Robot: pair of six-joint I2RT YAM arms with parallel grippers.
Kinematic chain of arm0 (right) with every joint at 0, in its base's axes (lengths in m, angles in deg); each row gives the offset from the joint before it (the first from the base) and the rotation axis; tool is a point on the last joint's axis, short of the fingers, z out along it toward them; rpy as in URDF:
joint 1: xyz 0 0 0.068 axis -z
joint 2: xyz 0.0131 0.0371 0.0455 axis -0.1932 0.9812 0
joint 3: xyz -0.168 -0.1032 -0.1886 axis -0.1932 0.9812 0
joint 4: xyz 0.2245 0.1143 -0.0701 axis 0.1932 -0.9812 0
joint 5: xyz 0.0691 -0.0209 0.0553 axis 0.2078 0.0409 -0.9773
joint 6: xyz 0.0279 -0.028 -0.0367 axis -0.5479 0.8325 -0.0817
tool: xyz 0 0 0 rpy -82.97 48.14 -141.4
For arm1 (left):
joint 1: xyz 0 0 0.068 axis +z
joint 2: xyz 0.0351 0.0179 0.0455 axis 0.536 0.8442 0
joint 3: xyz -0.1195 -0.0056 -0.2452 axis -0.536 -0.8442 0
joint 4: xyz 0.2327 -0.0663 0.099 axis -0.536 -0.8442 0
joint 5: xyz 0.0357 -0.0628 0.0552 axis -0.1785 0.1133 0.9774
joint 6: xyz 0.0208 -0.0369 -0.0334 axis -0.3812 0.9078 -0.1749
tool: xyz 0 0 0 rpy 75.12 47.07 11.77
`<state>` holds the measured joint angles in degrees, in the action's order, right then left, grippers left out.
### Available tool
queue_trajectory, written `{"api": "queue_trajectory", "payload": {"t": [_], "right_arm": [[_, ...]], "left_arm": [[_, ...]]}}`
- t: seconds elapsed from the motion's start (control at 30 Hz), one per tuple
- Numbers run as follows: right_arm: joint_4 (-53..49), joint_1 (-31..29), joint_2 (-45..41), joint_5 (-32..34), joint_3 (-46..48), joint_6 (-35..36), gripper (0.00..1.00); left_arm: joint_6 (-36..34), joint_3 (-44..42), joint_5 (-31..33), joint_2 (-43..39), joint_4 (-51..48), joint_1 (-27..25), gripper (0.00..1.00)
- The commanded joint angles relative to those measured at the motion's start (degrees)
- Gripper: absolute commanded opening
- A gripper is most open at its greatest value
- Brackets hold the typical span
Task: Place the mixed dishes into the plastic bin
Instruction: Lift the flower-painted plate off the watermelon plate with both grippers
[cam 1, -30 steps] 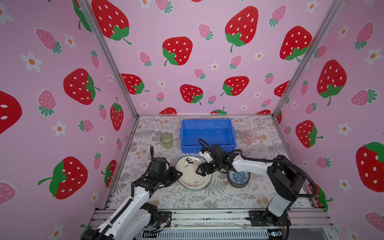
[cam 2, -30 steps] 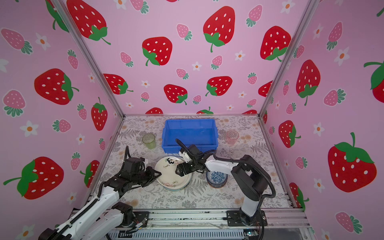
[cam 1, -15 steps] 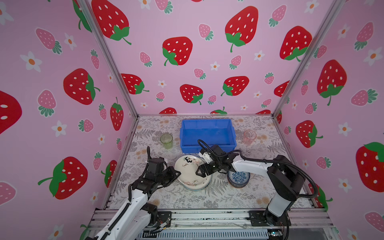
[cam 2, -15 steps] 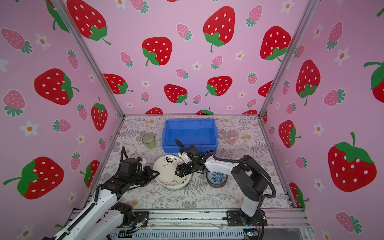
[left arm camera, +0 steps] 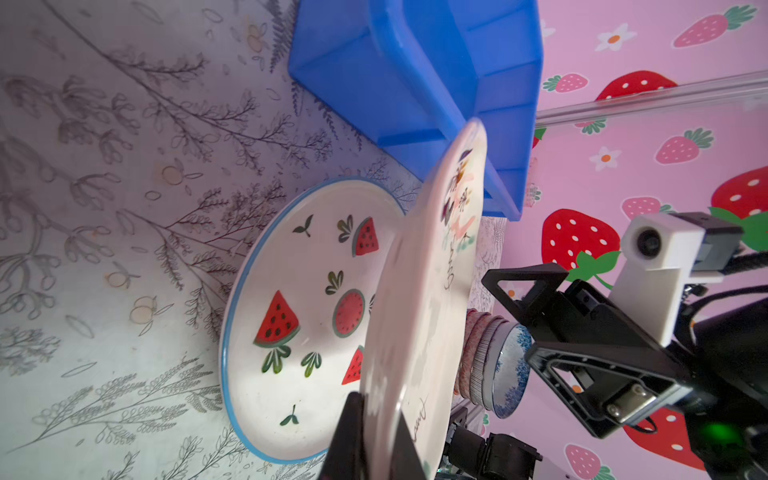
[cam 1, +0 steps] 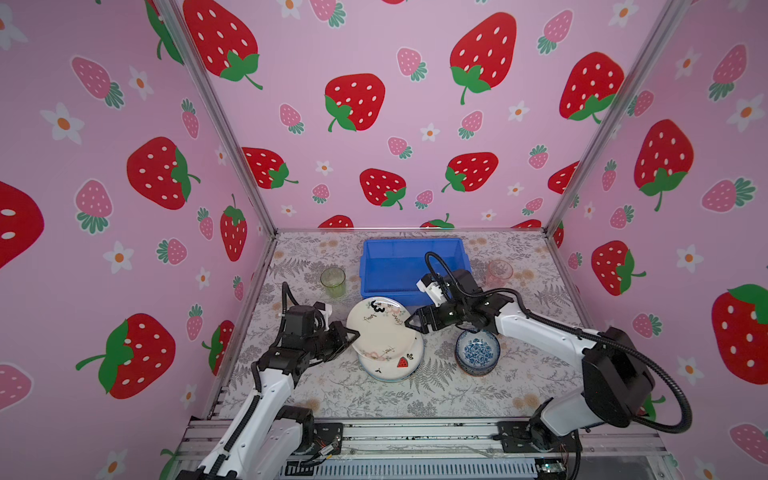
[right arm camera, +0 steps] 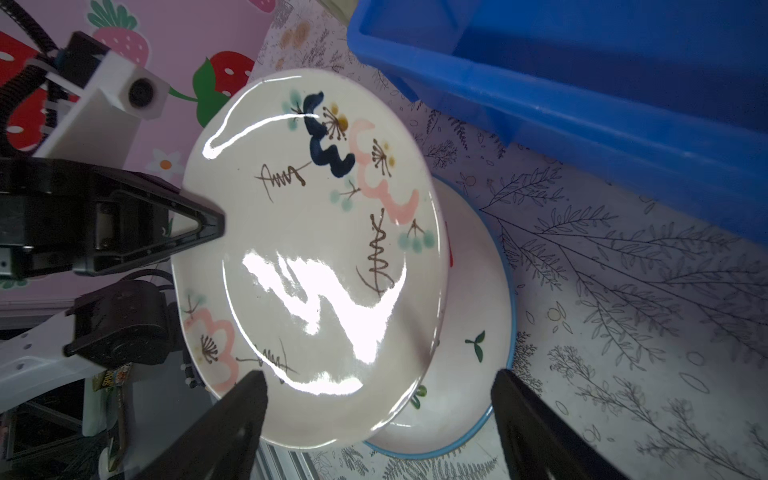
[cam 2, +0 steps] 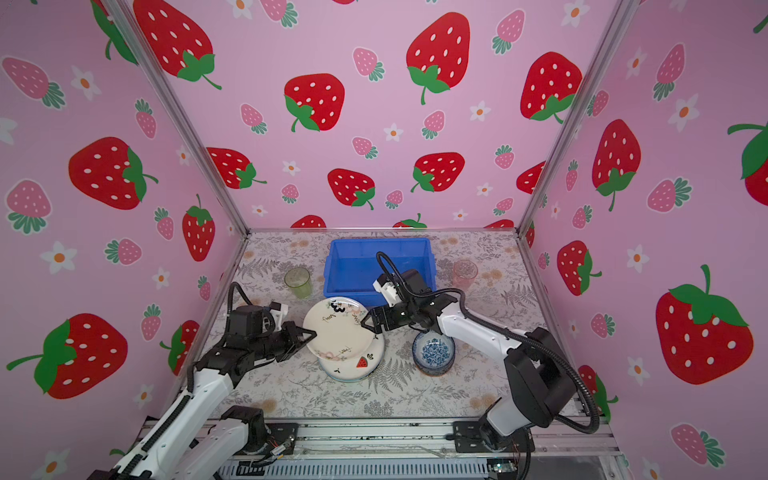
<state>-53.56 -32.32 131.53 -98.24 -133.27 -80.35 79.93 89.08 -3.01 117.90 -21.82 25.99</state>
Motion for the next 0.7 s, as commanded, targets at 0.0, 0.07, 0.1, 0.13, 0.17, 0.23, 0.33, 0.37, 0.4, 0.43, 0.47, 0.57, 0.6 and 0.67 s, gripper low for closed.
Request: {"api": "queue_trajectory", "payload": {"t": [0.0, 0.07, 0.1, 0.13, 0.17, 0.23, 0.33, 0.37, 0.4, 0.43, 0.47, 0.57, 0.6, 0.67], "right_arm": [[-0.43, 2.52, -2.92, -5.18, -0.13, -1.28, 0.87], [-0.48, 4.39, -4.09, -6.02, 0.61, -1.56, 0.86], [-0.42, 5.14, -4.8, -6.25, 1.08, -1.6, 0.86], [-0.32, 5.72, -5.31, -6.73, 1.45, -1.6, 0.85], [0.04, 6.08, -5.52, -7.41, 1.71, -1.65, 0.84], [2.0, 6.59, -5.78, -9.96, 2.77, -2.66, 0.8], [5.4, 6.72, -5.28, -13.17, 4.08, -4.23, 0.74], [6.58, 6.72, -5.19, -13.91, 4.42, -4.71, 0.72], [8.14, 6.72, -4.95, -15.21, 4.75, -5.37, 0.7], [9.68, 6.71, -4.8, -16.31, 5.01, -6.07, 0.68], [10.83, 6.72, -4.67, -16.87, 5.14, -6.5, 0.66], [12.44, 6.72, -4.16, -17.81, 5.2, -7.02, 0.58], [12.66, 6.72, -4.01, -17.94, 5.15, -7.05, 0.55], [13.72, 6.72, -3.94, -18.12, 5.32, -7.45, 0.49]], "left_arm": [[-3.71, 6.77, -10.7, 1.85, 9.13, 0.27, 0.0], [-5.23, 8.66, -13.23, 3.49, 9.64, 0.26, 0.0], [-6.11, 9.58, -14.45, 4.27, 9.79, 0.29, 0.0], [-6.94, 10.39, -15.49, 4.91, 9.67, 0.19, 0.0], [-7.68, 11.1, -16.28, 5.6, 9.39, 0.3, 0.0], [-8.68, 12.05, -18.1, 6.8, 9.46, 0.2, 0.0], [-8.78, 12.73, -20.12, 7.93, 10.81, 0.09, 0.0], [-9.0, 12.9, -20.27, 8.2, 10.92, 0.01, 0.0], [-9.2, 12.98, -20.27, 8.37, 10.87, -0.07, 0.0], [-9.48, 12.97, -20.27, 8.55, 10.81, -0.06, 0.0], [-9.57, 13.0, -20.18, 8.75, 10.87, -0.07, 0.0], [-9.68, 12.87, -20.25, 9.56, 11.2, -0.12, 0.0], [-9.69, 12.9, -20.35, 10.02, 11.14, -0.16, 0.0], [-9.83, 12.94, -20.58, 10.69, 11.09, -0.25, 0.0]]}}
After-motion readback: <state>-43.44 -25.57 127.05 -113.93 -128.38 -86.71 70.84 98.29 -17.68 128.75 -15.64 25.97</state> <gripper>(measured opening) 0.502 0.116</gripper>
